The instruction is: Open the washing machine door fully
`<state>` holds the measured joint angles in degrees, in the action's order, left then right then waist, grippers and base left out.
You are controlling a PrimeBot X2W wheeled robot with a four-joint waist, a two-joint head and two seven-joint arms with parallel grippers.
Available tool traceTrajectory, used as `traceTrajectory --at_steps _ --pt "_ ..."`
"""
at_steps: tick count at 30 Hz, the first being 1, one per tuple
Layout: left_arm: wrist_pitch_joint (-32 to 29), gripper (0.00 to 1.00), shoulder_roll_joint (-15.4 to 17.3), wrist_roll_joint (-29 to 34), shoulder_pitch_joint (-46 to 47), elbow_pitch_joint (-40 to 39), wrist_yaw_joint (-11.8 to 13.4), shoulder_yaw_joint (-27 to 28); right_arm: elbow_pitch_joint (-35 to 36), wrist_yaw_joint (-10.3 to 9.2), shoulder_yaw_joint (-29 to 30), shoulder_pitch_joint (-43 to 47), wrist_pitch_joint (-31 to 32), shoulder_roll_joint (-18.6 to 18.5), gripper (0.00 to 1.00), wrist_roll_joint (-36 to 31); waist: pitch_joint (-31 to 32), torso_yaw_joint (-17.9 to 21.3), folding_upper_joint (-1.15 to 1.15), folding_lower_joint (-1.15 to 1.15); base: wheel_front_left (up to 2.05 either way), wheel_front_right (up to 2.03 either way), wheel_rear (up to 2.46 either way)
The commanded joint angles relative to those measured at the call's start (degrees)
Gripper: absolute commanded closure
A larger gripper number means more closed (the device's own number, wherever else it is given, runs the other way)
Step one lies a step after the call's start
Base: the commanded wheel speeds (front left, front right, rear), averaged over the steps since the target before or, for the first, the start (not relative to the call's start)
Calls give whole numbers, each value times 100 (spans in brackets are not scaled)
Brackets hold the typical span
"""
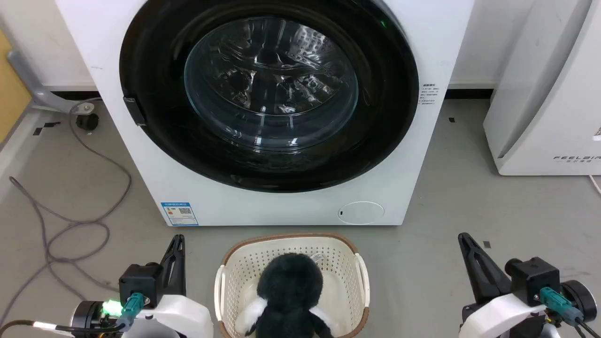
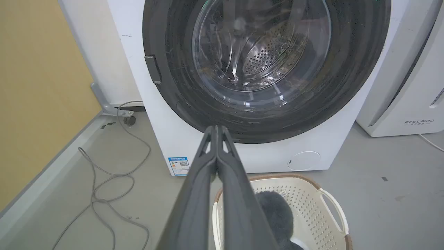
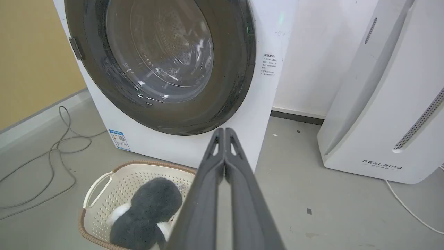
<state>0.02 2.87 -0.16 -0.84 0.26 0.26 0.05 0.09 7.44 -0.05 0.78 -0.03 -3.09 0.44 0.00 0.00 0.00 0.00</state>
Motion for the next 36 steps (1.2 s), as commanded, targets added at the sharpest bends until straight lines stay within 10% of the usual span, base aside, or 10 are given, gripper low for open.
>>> traceTrajectory --at_steps 1,30,31,36 --pt "-2 100 0 16 84 -26 -26 -5 -9 5 5 -78 3 22 100 -44 0 0 0 0 0 0 0" --pt "-2 100 0 16 84 -26 -26 -5 -9 5 5 -78 3 22 100 -44 0 0 0 0 0 0 0" --pt "0 0 0 -1 -2 1 1 2 1 0 0 2 0 -1 0 2 0 0 0 0 0 0 0" --pt "21 0 0 -13 3 6 21 -4 4 0 15 4 -22 -1 0 28 -2 0 0 0 0 0 0"
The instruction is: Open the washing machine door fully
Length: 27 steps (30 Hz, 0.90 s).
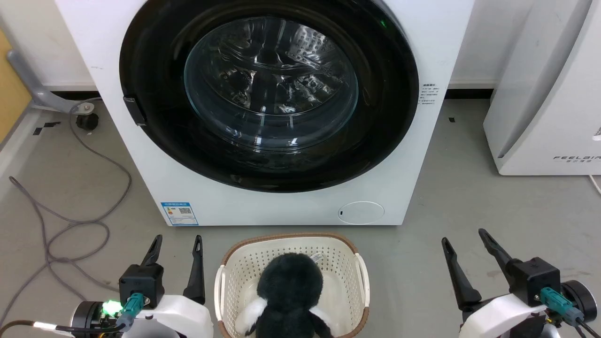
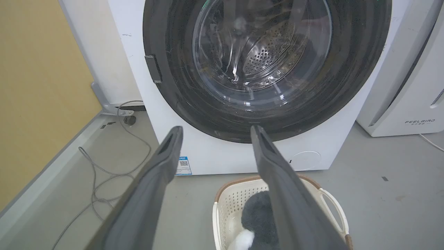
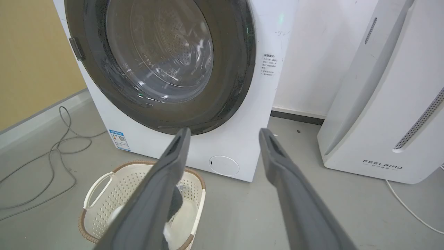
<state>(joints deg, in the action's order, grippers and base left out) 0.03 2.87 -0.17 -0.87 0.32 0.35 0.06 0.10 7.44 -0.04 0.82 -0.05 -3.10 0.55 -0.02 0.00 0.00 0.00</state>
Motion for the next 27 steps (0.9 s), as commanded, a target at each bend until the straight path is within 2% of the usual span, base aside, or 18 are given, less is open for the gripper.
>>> traceTrajectory --at_steps 1,18,20,27 --pt "31 0 0 -18 9 -1 21 -10 6 0 22 2 -31 0 0 39 -2 0 0 0 0 0 0" --pt "235 0 0 -116 51 -49 161 -92 152 1 114 13 -234 4 0 507 -29 -16 0 0 0 0 0" --pt "259 0 0 -126 56 -53 176 -100 170 1 117 14 -258 4 100 587 -31 -20 0 0 0 0 0" --pt "343 0 0 -159 69 -65 226 -119 171 1 93 9 -342 5 100 1211 -36 -31 0 0 0 0 0"
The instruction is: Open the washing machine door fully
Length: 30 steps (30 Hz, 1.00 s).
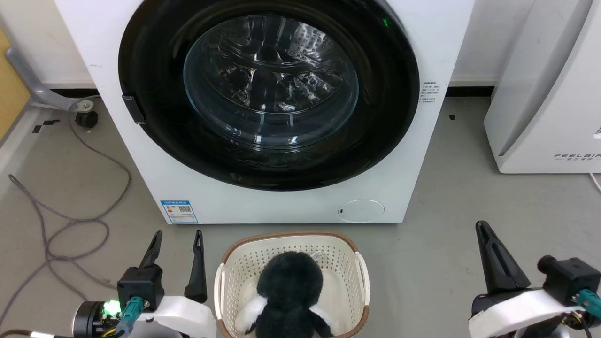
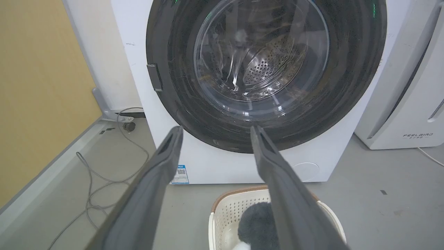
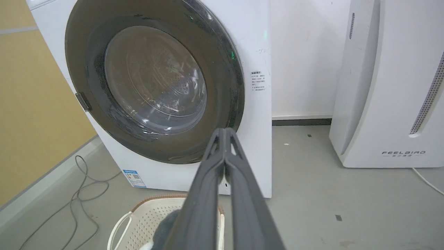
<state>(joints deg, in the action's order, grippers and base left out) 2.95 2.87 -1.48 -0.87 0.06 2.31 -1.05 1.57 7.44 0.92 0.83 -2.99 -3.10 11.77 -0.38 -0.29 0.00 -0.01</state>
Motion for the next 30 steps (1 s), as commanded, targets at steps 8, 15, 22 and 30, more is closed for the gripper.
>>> traceTrajectory --at_steps 8,15,22,30 --pt "146 0 0 -62 93 -50 79 -35 -69 1 71 -65 -143 7 100 1391 -14 -28 0 0 0 0 0" --pt "230 0 0 -88 122 -65 116 -51 -116 2 83 -190 -88 8 100 2853 -47 -68 0 0 0 0 0" --pt "326 0 0 -125 182 -90 158 -65 -330 2 435 -395 152 8 100 4001 -130 -138 0 1 0 0 0" --pt "422 0 0 -154 325 -128 199 -90 -729 2 745 -944 270 -74 100 4509 -346 -235 0 1 0 0 0"
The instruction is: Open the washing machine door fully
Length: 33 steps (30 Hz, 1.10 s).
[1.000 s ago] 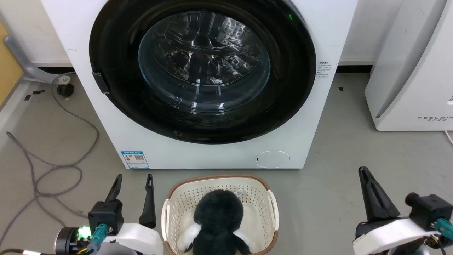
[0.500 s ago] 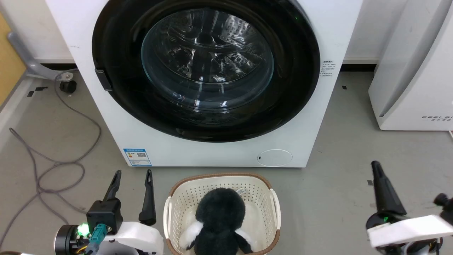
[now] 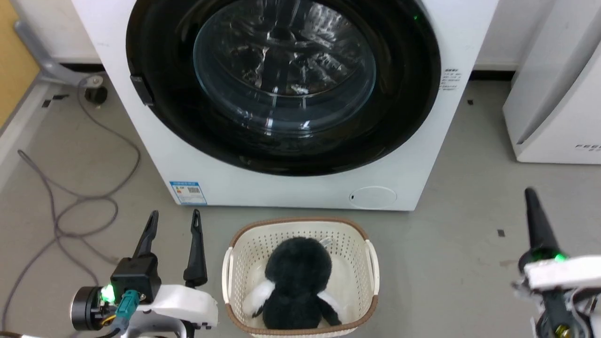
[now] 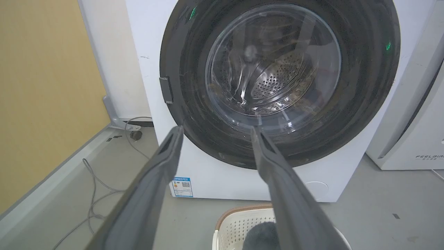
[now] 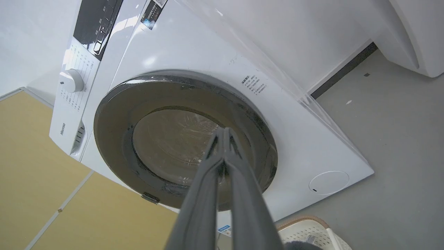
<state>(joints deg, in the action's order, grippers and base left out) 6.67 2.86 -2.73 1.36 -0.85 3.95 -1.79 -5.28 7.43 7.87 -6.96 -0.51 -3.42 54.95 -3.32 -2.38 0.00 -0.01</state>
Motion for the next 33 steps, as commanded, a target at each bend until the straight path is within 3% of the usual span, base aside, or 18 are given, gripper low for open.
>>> traceTrajectory --at_steps 1,18,33 --pt "61 0 1 -30 126 -42 40 -18 -95 3 82 -250 33 -64 100 256 -83 -40 0 0 0 0 0" --pt "265 0 1 -87 682 -155 121 -89 -1287 4 223 -2226 33 -890 100 1139 -902 -395 0 0 0 0 0" --pt "444 0 1 -245 1096 -243 240 -129 -2527 4 -355 -4148 192 -1529 100 1552 -1627 -712 0 1 0 0 0"
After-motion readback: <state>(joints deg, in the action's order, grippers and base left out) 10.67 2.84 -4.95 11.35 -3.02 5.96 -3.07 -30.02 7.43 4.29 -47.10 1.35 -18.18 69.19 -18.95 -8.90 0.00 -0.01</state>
